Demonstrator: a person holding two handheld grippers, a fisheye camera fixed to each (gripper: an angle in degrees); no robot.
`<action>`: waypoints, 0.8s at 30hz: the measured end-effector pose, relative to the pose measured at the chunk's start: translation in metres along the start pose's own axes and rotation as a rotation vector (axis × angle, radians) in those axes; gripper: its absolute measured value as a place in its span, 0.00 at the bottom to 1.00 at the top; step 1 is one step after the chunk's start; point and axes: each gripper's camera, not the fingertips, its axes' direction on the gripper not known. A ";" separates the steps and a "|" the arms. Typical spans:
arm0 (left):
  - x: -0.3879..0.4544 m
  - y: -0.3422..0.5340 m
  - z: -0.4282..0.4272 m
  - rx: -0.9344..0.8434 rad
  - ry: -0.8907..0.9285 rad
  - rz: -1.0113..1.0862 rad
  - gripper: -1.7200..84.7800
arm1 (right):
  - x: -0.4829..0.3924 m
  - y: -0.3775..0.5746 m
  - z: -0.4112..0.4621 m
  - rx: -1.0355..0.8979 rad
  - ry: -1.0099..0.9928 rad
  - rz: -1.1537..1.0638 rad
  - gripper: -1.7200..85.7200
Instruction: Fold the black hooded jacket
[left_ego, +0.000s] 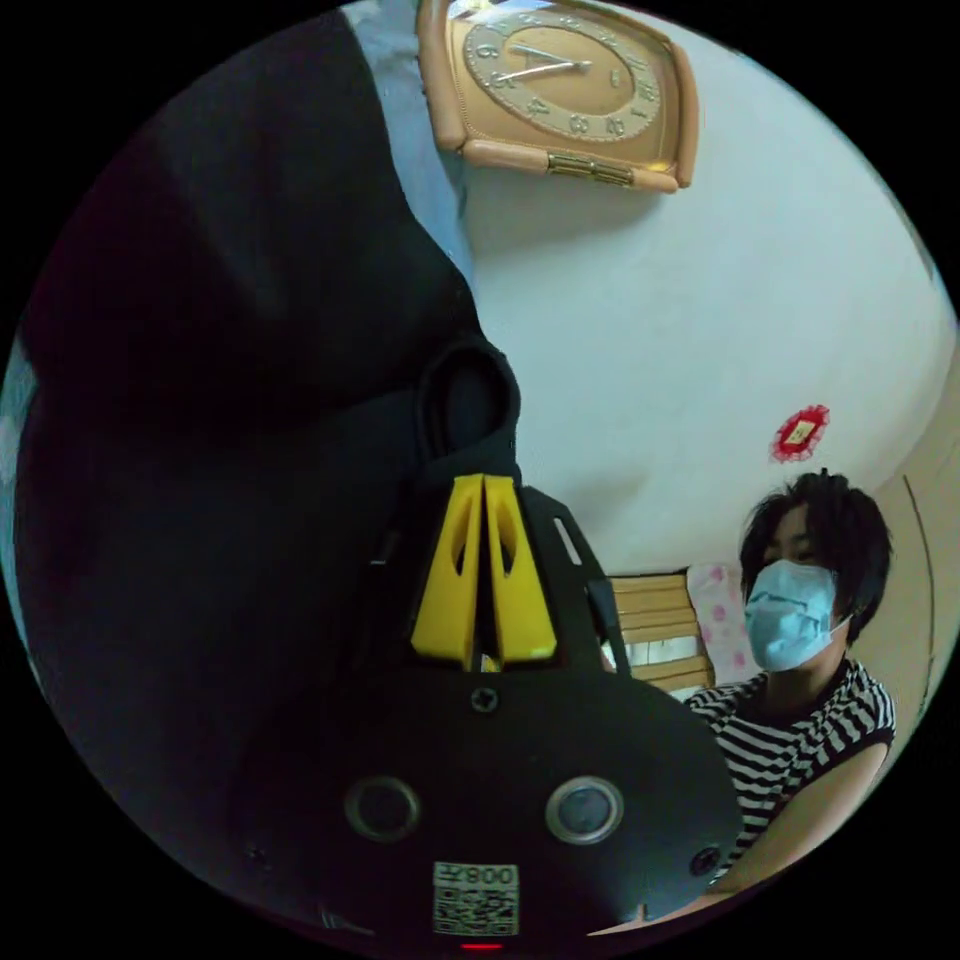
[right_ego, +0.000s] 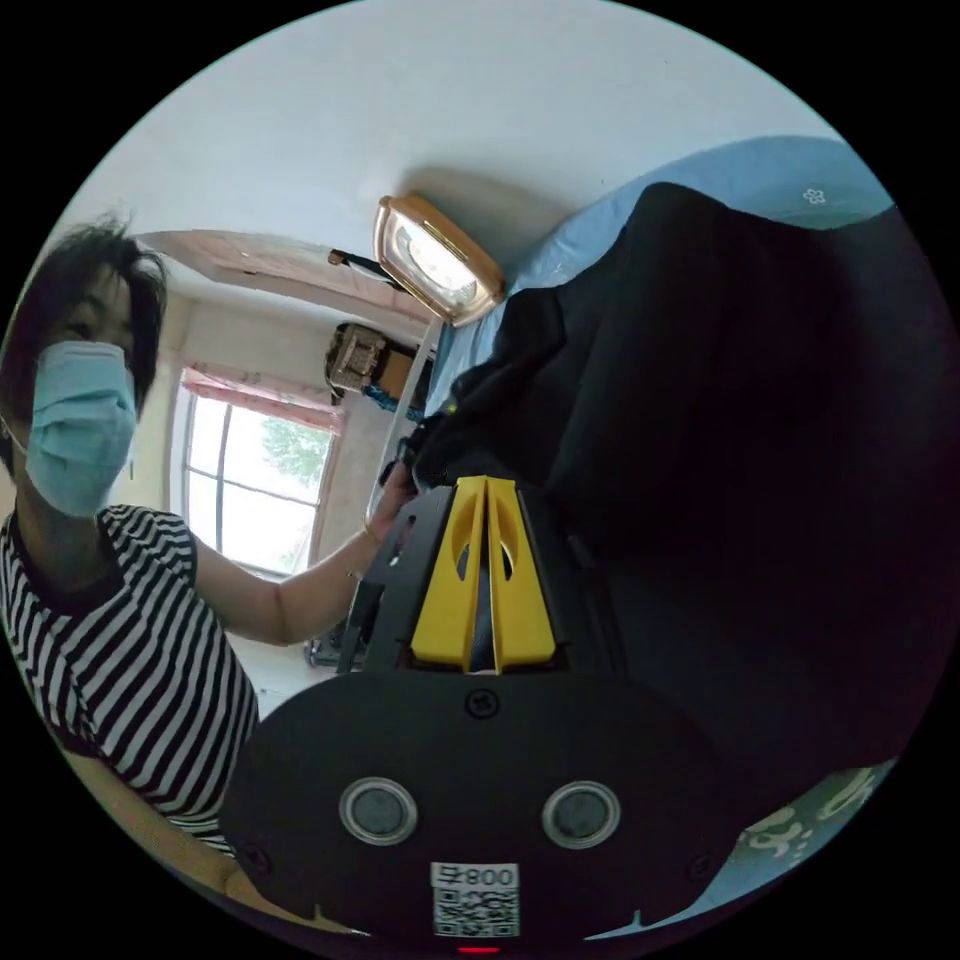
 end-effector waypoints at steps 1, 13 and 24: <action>0.002 -0.001 0.001 -0.006 -0.007 0.019 0.03 | 0.003 0.002 0.007 -0.030 0.030 0.008 0.02; 0.051 0.053 0.021 0.095 -0.202 0.284 0.03 | 0.030 0.023 0.037 -0.058 0.205 0.049 0.02; -0.001 0.097 0.134 -0.295 -0.319 0.243 0.03 | 0.041 0.043 0.022 0.014 0.146 0.094 0.02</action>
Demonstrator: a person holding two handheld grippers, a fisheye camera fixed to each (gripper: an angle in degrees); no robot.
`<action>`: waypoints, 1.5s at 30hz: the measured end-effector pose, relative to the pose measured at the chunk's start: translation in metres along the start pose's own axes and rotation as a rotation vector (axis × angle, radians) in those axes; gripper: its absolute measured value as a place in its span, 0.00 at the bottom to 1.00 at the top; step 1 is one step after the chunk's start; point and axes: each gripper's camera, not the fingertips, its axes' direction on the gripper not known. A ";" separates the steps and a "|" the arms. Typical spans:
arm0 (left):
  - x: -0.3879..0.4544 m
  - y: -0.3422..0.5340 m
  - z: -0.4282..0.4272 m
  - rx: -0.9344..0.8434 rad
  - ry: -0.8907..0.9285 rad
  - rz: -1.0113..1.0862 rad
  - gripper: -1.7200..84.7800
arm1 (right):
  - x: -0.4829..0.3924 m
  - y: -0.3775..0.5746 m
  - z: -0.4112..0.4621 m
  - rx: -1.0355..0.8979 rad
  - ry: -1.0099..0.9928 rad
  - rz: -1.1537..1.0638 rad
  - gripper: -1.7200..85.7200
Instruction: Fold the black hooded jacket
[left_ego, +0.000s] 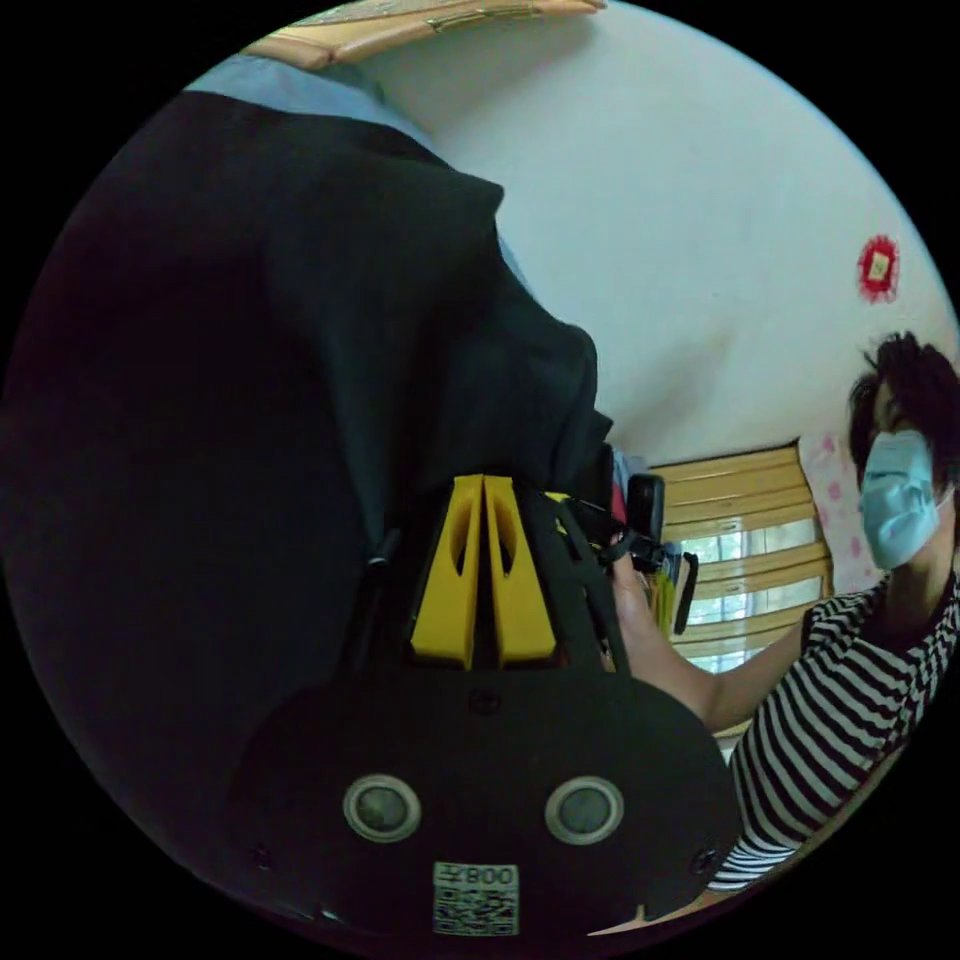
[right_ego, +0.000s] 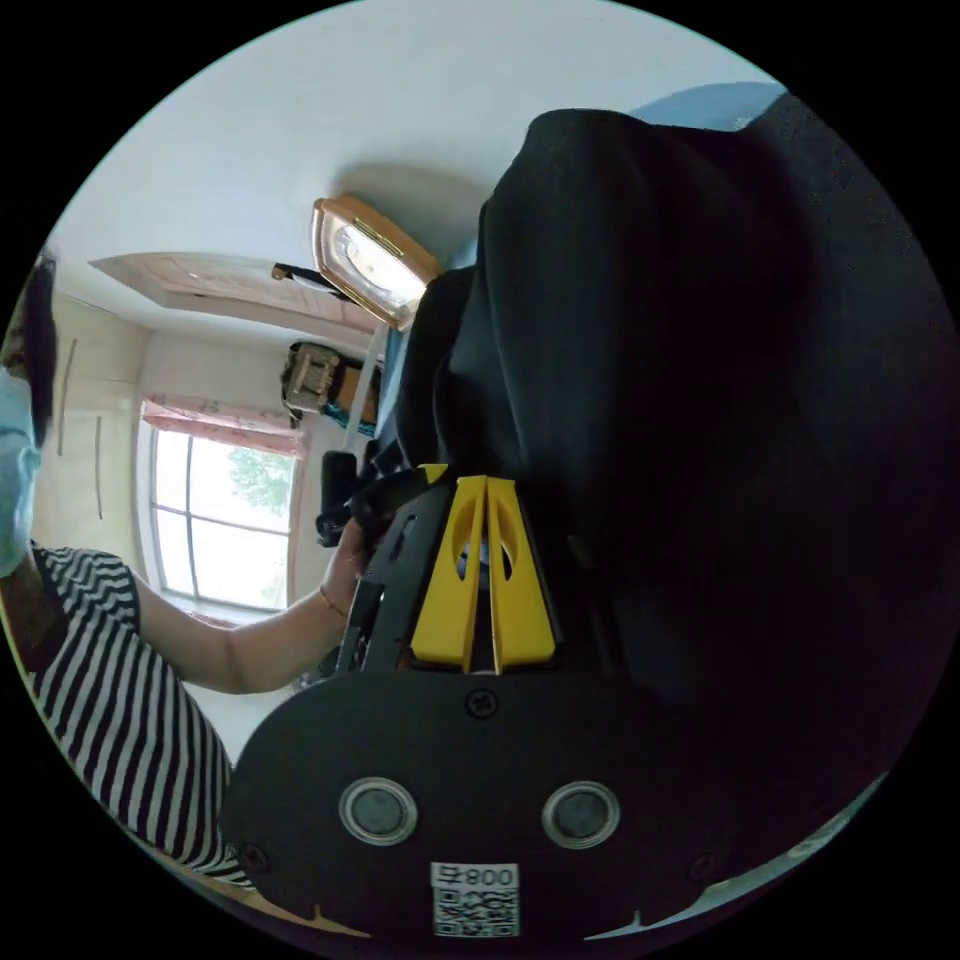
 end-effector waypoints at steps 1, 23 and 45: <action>0.002 0.002 0.001 0.004 -0.017 -0.006 0.03 | 0.003 0.003 -0.008 0.016 -0.060 0.011 0.02; 0.144 0.029 0.182 -0.307 0.256 0.271 0.10 | 0.143 0.117 -0.327 0.530 0.613 0.499 0.14; 0.197 0.010 0.323 -0.428 0.619 0.129 0.16 | 0.105 0.241 -0.276 0.725 -0.139 0.334 0.07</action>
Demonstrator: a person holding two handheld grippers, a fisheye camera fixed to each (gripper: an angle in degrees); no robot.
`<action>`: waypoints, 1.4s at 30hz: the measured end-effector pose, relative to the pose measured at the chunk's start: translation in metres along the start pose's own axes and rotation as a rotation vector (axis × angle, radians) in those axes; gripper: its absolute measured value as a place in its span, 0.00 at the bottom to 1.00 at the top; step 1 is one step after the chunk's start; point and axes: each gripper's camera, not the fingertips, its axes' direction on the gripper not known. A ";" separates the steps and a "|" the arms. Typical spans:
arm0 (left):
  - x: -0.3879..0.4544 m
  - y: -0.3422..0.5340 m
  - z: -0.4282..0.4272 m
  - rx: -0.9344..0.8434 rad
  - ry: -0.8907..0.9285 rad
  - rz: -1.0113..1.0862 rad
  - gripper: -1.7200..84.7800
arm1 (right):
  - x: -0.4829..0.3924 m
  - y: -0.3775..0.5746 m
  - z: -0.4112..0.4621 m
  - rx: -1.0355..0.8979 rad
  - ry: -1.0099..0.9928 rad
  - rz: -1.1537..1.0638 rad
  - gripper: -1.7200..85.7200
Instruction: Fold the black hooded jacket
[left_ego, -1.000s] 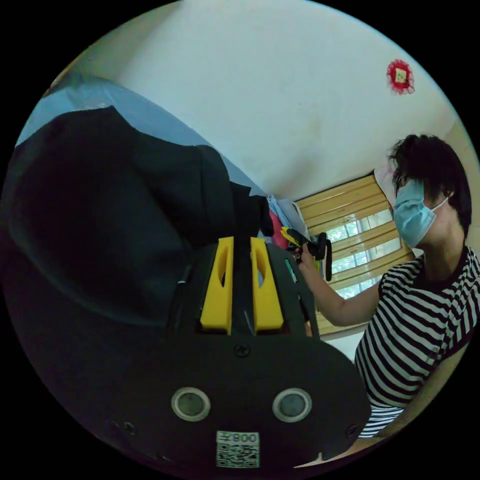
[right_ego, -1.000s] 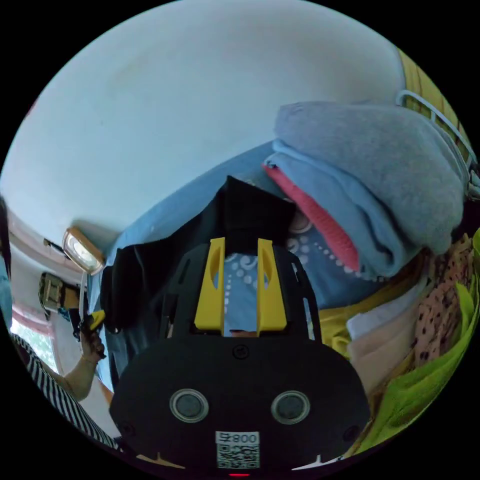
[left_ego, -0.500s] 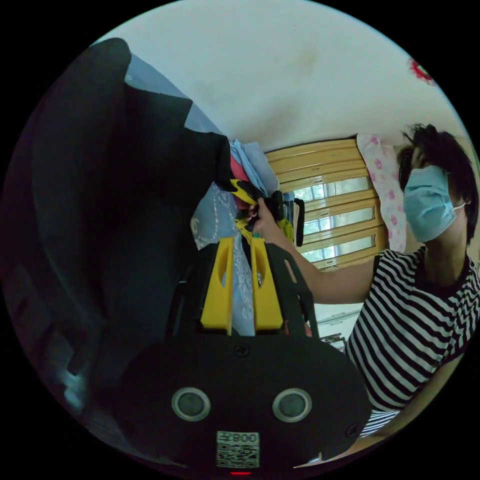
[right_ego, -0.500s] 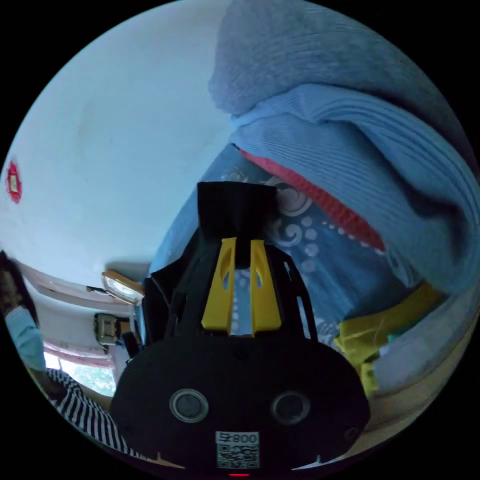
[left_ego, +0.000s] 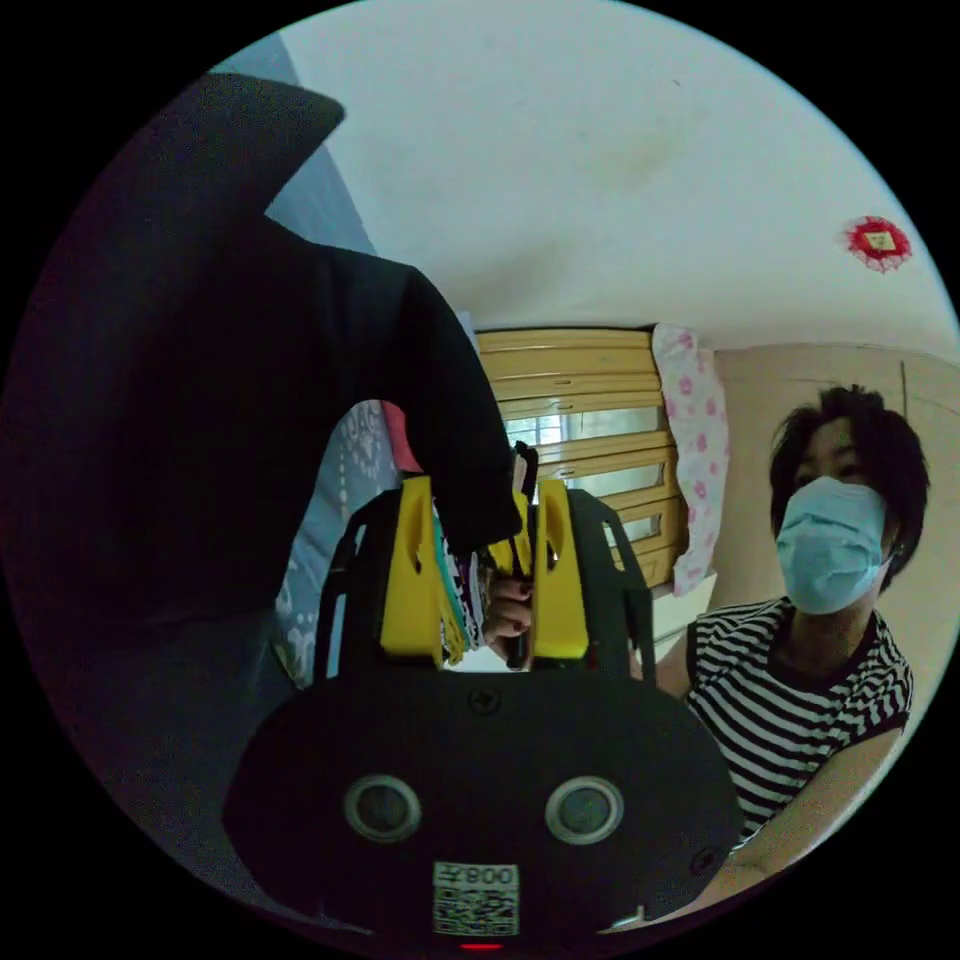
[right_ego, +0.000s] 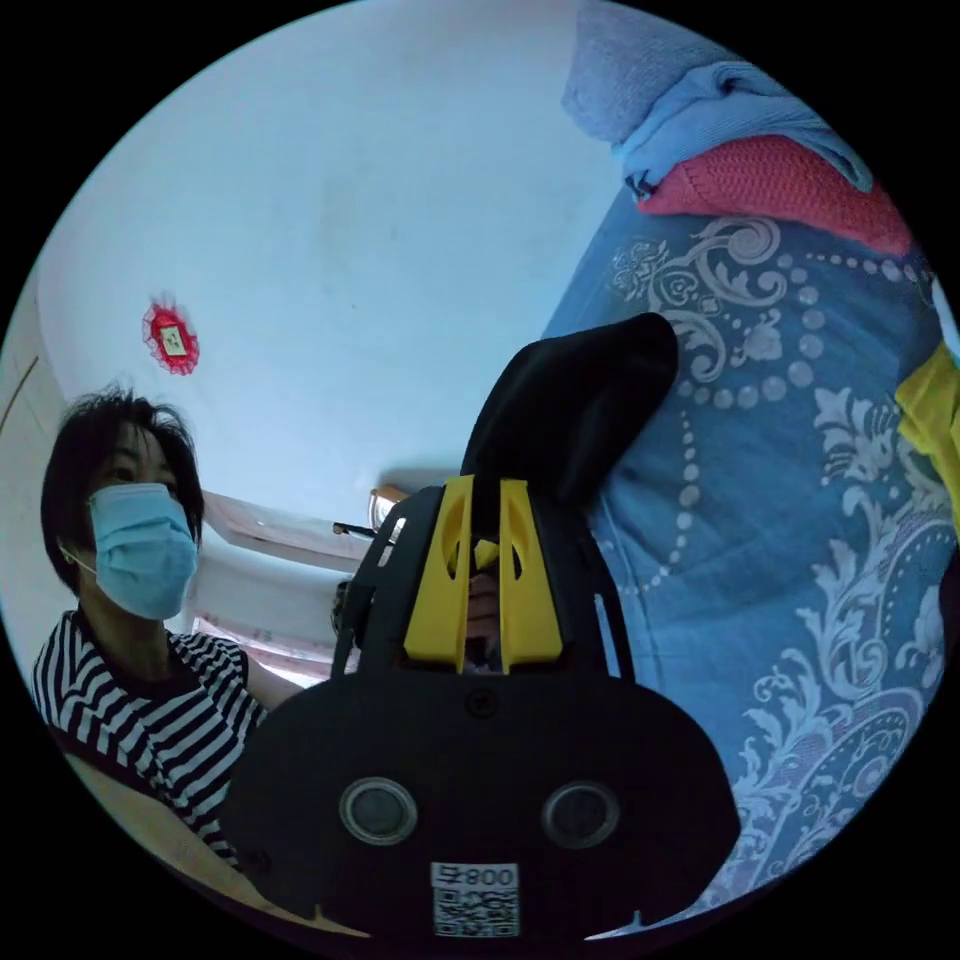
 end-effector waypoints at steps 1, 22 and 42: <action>0.003 0.000 0.000 -0.007 -0.005 0.006 0.15 | -0.001 0.006 0.002 -0.007 -0.025 -0.009 0.07; 0.157 0.070 -0.160 -0.010 -0.136 0.031 0.08 | 0.040 0.091 0.099 -0.352 -0.620 0.187 0.11; 0.256 0.099 -0.329 -0.034 -0.354 0.011 0.08 | -0.032 0.170 0.269 -0.706 -0.713 0.054 0.04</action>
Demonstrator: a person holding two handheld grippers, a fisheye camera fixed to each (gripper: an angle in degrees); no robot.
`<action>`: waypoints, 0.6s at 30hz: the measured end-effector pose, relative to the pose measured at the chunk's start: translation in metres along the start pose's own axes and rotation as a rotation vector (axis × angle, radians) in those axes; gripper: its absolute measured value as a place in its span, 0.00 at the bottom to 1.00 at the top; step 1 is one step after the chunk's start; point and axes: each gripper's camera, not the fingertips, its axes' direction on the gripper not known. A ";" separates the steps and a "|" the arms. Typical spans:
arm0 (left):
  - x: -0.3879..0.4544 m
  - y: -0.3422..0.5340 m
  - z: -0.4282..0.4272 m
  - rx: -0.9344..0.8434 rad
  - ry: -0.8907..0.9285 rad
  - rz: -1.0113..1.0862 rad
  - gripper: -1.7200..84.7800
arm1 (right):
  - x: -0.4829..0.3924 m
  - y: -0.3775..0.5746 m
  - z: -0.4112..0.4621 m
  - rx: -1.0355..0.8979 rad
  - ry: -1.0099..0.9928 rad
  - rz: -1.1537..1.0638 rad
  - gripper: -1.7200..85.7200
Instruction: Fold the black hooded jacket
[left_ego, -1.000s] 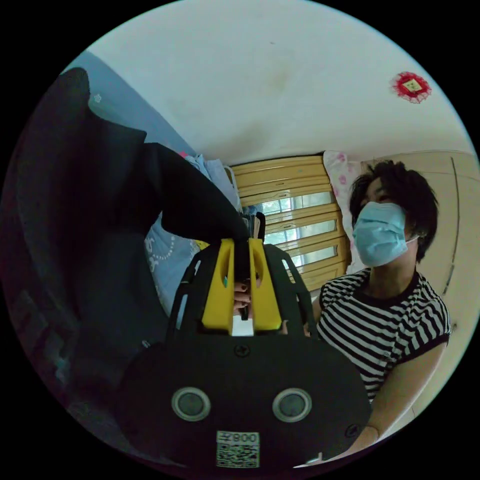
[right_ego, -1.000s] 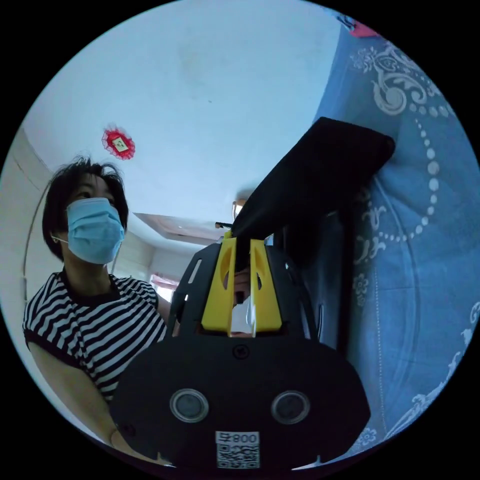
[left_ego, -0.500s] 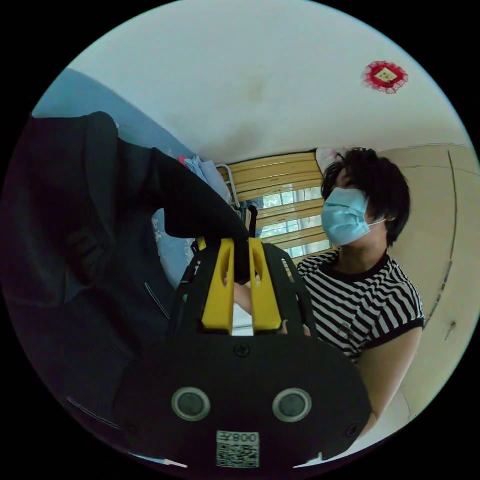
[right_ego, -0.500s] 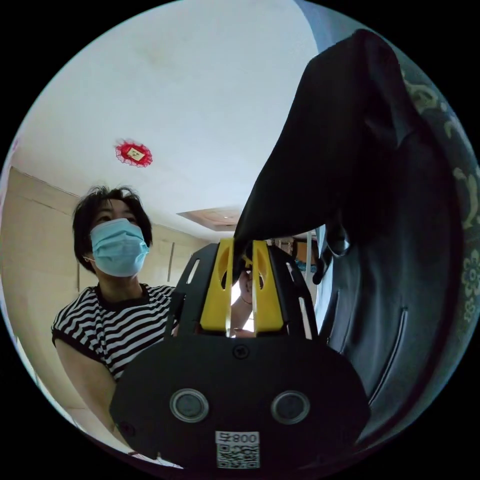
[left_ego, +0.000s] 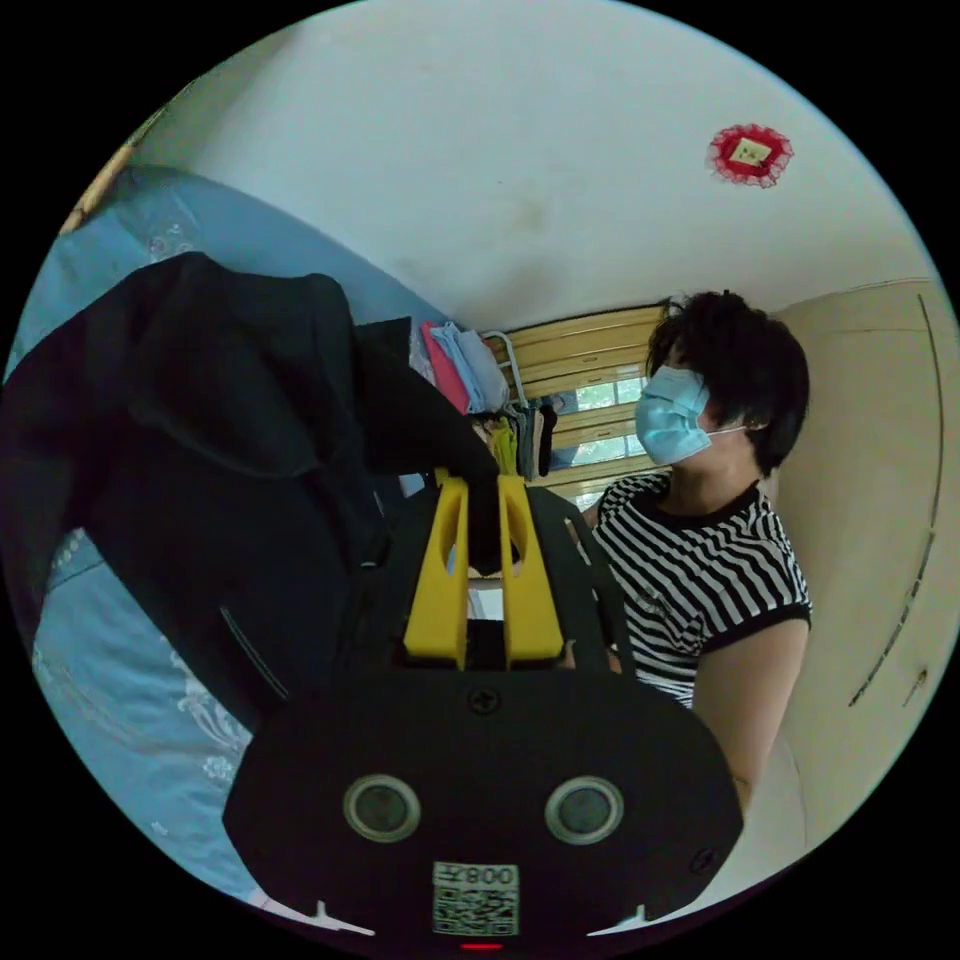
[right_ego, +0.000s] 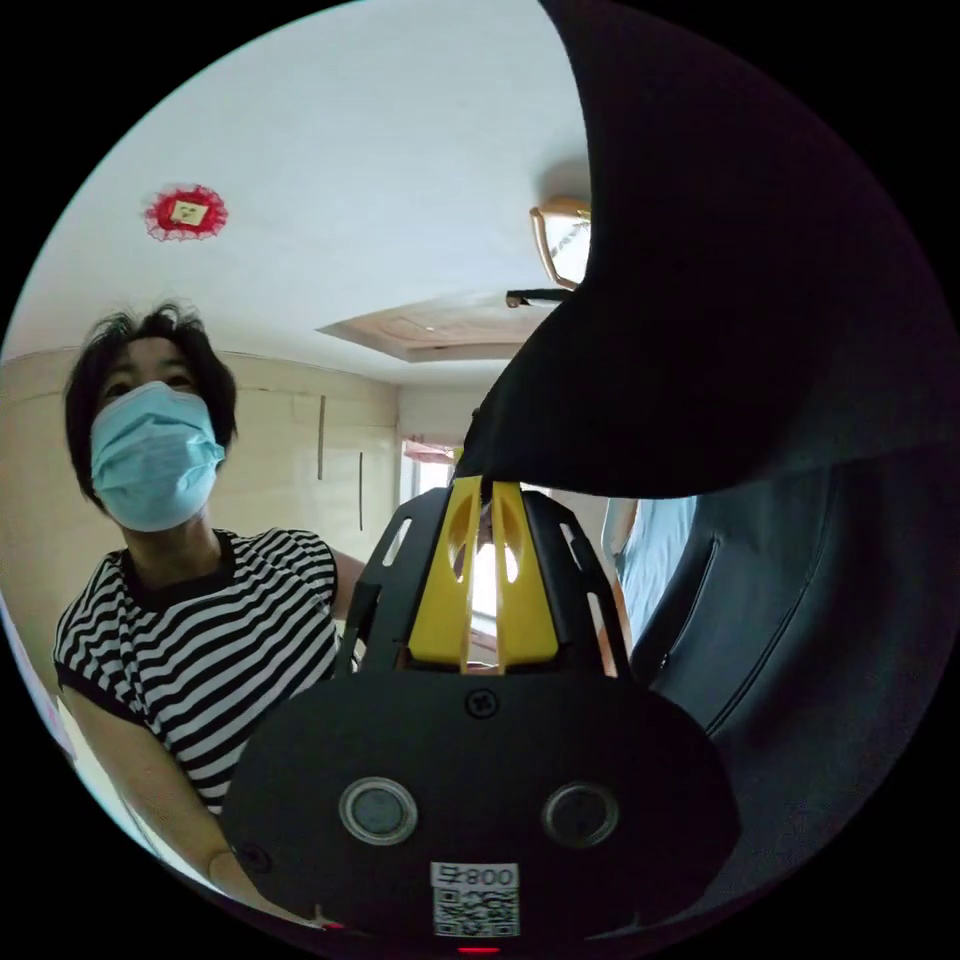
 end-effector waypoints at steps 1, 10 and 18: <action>-0.003 0.002 -0.004 -0.003 -0.006 -0.012 0.08 | 0.010 0.000 0.010 -0.021 0.010 0.014 0.04; -0.075 0.016 -0.036 -0.016 -0.076 -0.187 0.09 | 0.084 -0.004 0.054 -0.149 0.166 0.112 0.03; -0.139 0.007 -0.023 -0.041 -0.134 -0.270 0.09 | 0.106 -0.005 0.053 -0.190 0.308 0.139 0.03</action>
